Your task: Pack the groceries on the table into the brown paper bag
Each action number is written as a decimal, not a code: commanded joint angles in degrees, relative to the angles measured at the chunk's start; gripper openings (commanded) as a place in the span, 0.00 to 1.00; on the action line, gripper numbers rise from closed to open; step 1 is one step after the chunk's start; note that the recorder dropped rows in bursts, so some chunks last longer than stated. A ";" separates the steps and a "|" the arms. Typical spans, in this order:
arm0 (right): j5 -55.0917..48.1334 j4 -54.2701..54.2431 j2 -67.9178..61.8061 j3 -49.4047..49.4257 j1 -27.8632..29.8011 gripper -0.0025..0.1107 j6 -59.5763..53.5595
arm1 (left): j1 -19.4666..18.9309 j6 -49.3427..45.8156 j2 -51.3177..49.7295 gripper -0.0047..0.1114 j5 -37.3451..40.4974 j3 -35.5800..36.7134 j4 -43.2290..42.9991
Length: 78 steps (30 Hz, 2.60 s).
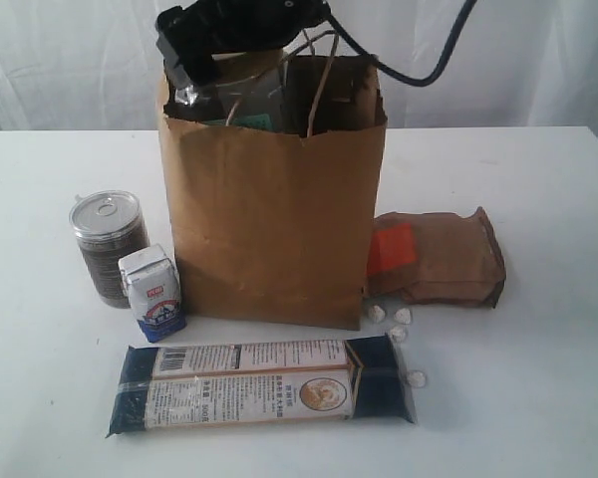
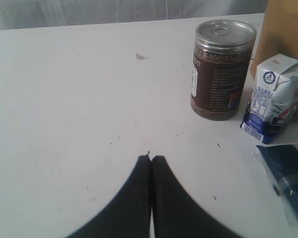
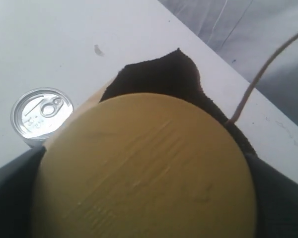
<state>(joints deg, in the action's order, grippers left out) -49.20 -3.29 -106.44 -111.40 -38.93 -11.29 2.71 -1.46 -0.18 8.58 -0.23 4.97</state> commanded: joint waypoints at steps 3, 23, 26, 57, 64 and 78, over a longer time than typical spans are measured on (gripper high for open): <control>-0.58 7.61 4.52 -0.12 0.11 0.40 5.25 | 0.26 -0.03 0.18 0.04 0.03 0.23 0.53; -6.90 7.86 1.13 0.91 0.23 0.83 7.14 | 0.26 -0.03 0.18 0.04 0.03 0.23 0.53; -7.36 7.86 1.13 0.91 0.23 0.90 7.14 | 0.26 -0.03 0.18 0.04 0.03 0.23 0.53; -8.69 7.74 8.53 0.91 0.03 0.79 5.94 | 0.26 -0.03 0.18 0.04 0.03 0.23 0.53; -9.77 7.64 11.34 0.91 -1.24 0.63 5.94 | 0.26 -0.03 0.18 0.04 0.03 0.23 0.53; -18.32 5.70 20.46 1.06 -3.96 0.29 7.01 | 0.26 -0.03 0.18 0.04 0.03 0.23 0.53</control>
<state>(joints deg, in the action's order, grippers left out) -64.93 3.43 -88.60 -110.66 -42.86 -4.55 2.71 -1.46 -0.18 8.58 -0.23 4.97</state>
